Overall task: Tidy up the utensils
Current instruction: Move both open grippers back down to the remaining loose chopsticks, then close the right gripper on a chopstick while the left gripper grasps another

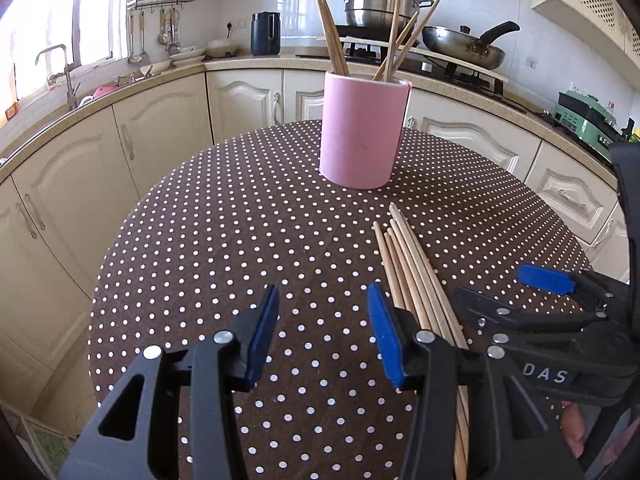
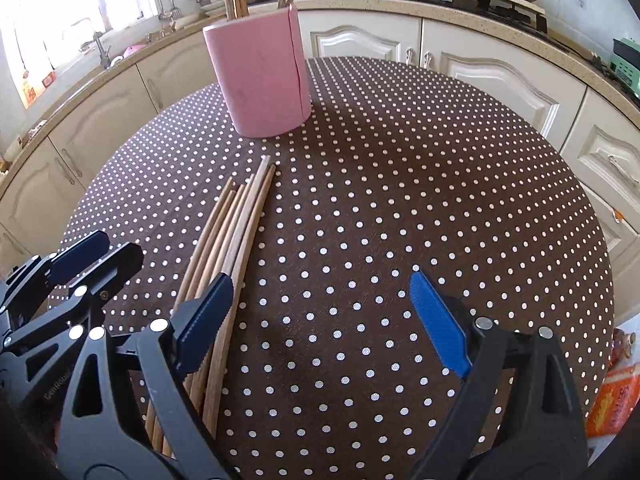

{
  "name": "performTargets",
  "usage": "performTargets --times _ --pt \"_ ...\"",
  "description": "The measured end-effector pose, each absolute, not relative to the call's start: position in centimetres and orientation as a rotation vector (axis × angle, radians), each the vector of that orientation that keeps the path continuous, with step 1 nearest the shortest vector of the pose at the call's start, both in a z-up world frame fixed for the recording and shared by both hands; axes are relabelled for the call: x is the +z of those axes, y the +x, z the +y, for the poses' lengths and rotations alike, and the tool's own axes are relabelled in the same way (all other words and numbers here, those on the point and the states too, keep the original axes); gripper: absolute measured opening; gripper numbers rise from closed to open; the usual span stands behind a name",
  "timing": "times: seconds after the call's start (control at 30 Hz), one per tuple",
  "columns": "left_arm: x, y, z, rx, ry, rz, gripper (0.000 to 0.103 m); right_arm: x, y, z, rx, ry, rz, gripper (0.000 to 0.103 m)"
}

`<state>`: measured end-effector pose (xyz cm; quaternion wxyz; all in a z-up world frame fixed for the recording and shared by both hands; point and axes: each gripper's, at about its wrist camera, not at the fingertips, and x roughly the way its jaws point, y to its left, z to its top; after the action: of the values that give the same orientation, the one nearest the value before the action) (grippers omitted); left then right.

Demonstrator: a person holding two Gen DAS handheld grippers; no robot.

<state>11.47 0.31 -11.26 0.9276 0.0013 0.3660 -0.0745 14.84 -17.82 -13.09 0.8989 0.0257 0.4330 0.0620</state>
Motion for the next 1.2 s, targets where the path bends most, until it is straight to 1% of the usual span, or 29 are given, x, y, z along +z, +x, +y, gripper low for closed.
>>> performTargets --times 0.7,0.77,0.93,1.2 --pt "-11.7 12.3 1.5 -0.151 -0.064 0.796 0.046 -13.4 16.2 -15.8 0.046 -0.004 0.892 0.088" --pt "-11.7 12.3 1.4 -0.153 -0.065 0.795 0.046 -13.3 16.3 -15.6 0.052 -0.012 0.888 0.085" --pt "-11.8 12.4 1.5 -0.16 -0.081 0.804 0.046 -13.2 16.3 -15.9 0.054 0.019 0.915 0.081" --pt "-11.9 12.7 2.3 -0.142 -0.124 0.811 0.046 -12.9 16.8 -15.3 -0.028 0.054 0.986 0.081"
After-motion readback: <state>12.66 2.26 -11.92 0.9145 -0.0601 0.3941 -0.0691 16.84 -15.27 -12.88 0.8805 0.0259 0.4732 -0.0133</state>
